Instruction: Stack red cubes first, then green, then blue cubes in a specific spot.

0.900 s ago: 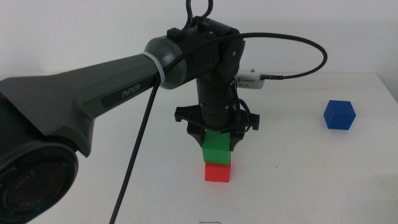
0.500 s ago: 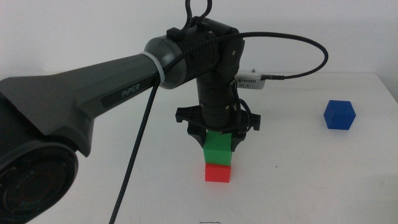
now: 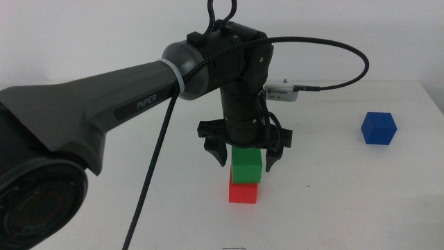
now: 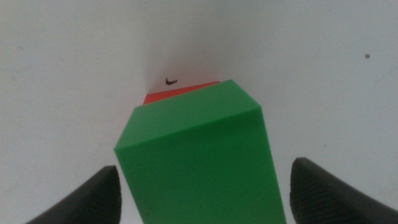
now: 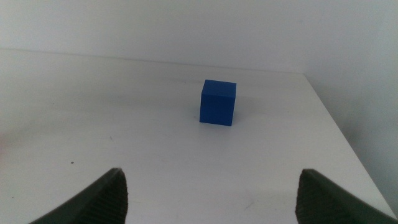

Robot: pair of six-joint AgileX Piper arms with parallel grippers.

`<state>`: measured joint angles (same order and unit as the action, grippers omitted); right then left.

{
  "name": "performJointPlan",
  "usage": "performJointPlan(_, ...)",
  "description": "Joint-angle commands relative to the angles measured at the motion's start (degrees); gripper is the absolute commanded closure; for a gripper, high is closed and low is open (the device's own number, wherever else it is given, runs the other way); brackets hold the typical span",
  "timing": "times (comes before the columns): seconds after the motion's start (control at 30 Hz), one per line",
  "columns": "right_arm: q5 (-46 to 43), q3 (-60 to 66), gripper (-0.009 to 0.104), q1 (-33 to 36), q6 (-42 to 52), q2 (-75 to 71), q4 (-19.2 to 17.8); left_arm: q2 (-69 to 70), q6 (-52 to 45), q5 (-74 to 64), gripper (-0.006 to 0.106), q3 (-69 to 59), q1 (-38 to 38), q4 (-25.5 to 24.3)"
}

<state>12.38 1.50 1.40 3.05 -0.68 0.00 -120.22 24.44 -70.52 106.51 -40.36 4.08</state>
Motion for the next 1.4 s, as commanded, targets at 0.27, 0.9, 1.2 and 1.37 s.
performJointPlan(0.27,-4.32,-0.55,0.012,0.10,0.71,-0.90,-0.76,11.21,-1.96,-4.84,0.009,1.84,-0.22,-1.24)
performJointPlan(0.9,-4.32,-0.55,0.012,0.10,0.71,-0.90,-0.76,39.90,-42.33,-4.79,0.009,-5.14,15.63,13.40)
performJointPlan(1.2,-4.32,-0.55,0.012,0.10,0.71,-0.90,-0.76,52.51,-53.36,3.21,0.009,-21.27,34.63,31.61)
performJointPlan(1.37,-4.32,-0.55,0.012,0.10,0.71,-0.90,-0.76,56.29,-54.62,7.34,0.009,-26.33,36.70,35.54)
